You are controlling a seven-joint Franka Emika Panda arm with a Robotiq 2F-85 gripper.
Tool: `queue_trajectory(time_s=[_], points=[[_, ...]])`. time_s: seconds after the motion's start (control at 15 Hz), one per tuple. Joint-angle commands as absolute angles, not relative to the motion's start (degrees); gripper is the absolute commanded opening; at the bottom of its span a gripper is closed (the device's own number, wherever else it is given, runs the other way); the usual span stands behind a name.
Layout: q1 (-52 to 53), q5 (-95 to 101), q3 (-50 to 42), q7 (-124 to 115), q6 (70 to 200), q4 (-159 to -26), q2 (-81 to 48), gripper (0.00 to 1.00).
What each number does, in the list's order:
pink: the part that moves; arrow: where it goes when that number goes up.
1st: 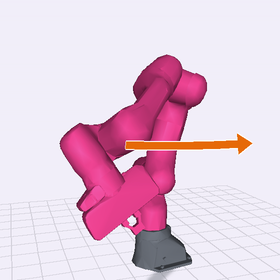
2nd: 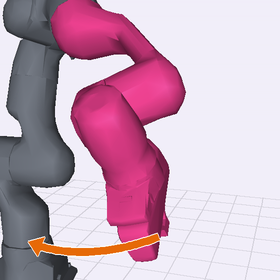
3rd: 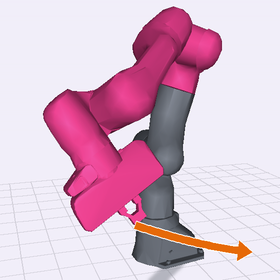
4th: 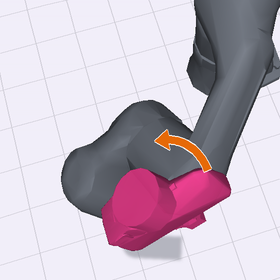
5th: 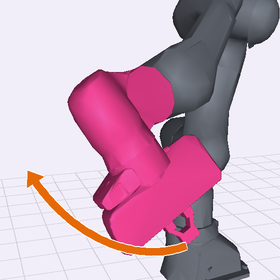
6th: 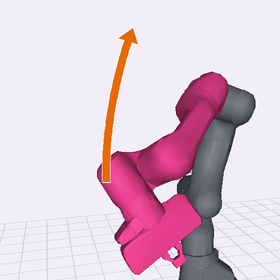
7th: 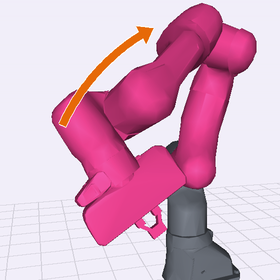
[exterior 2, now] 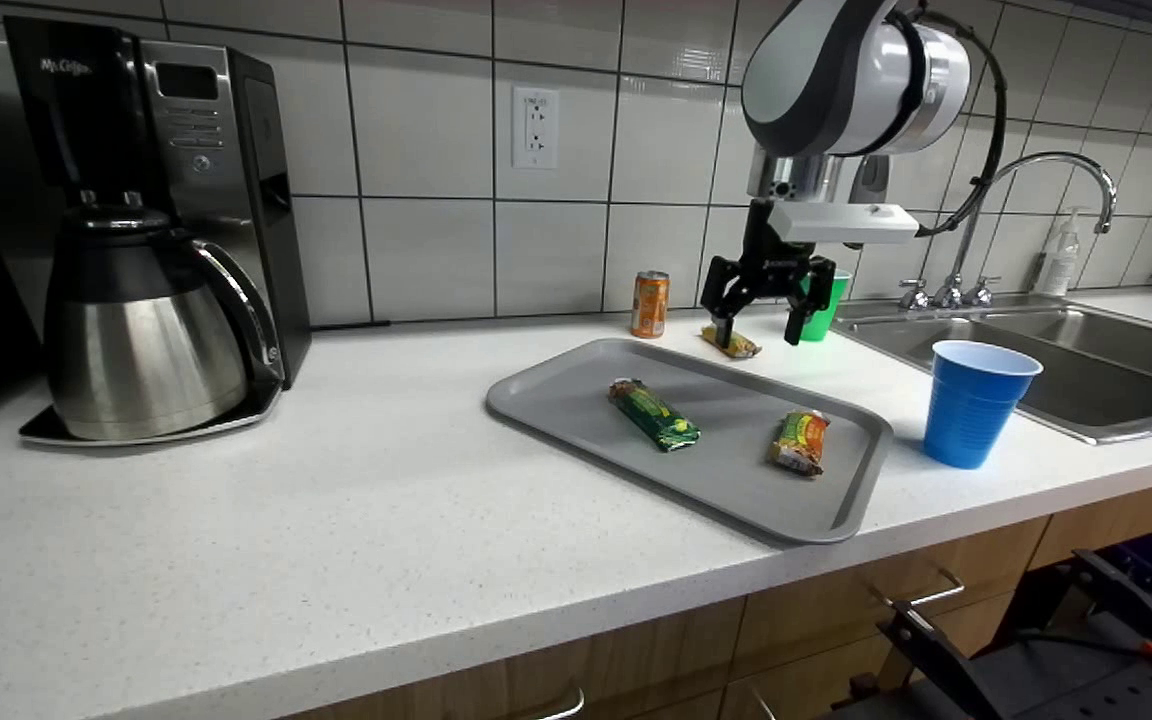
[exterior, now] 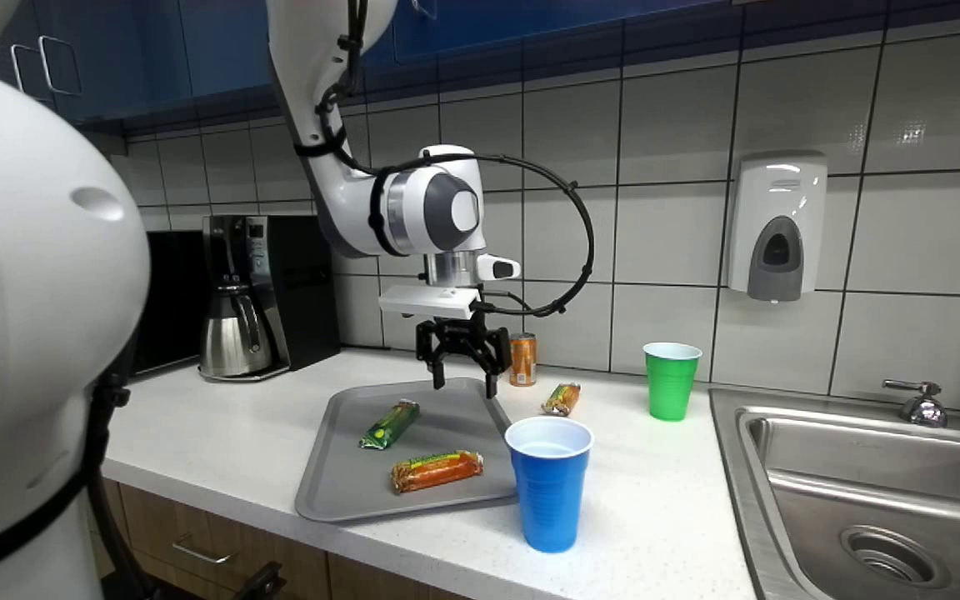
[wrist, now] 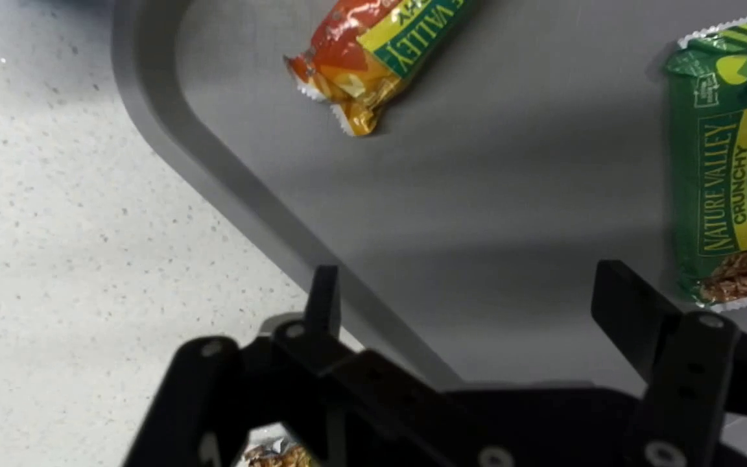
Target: Remove the packets from the grey tray.
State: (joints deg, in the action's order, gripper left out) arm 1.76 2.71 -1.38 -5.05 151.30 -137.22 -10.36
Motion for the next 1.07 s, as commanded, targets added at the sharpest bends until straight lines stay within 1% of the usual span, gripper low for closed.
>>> queue_trajectory(time_s=[0.0,1.0], points=[[2.63,4.54,-2.0,-11.08,149.29,-141.28,-5.83,1.0],[1.66,7.21,-1.07,-22.51,147.4,-150.93,1.3,1.0]])
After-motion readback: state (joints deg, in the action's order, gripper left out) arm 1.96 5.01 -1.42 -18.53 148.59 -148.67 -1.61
